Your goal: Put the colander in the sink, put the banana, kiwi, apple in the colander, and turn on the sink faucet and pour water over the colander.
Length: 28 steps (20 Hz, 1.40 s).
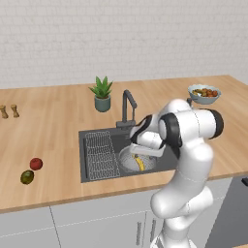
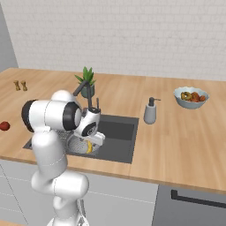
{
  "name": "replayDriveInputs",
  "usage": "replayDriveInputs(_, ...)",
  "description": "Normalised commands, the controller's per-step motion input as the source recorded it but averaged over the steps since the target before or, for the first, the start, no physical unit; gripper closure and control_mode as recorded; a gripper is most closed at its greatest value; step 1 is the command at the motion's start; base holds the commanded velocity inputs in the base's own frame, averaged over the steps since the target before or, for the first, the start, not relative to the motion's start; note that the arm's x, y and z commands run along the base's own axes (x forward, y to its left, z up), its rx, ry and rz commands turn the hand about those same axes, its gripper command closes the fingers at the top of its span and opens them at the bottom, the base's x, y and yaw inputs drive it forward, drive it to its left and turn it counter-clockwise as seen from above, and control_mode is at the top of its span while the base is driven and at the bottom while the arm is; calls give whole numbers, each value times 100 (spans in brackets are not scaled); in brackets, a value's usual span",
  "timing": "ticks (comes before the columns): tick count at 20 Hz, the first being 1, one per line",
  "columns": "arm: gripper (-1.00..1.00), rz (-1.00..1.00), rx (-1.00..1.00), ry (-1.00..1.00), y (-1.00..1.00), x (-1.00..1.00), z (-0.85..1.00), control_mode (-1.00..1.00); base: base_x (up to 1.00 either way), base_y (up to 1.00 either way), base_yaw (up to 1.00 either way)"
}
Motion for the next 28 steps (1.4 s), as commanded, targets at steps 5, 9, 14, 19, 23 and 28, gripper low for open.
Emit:
replayDriveInputs(5, -100, 0, 0, 0, -12, -31, 37, -100, 0, 0, 0)
replayDriveInputs(9, -100, 0, 0, 0, -17, -42, 54, -100, 0, 0, 0)
replayDriveInputs(14, -100, 0, 0, 0, -2, -50, 62, -100, 0, 0, 0)
replayDriveInputs(19, -100, 3, 0, -4, 0, -65, 62, -100, 0, 0, 0)
replayDriveInputs(23, -100, 0, 0, -9, 7, -70, 58, -100, 0, 0, 0)
replayDriveInputs(28, -100, 2, -1, -14, 17, -60, 60, -100, 0, 0, 0)
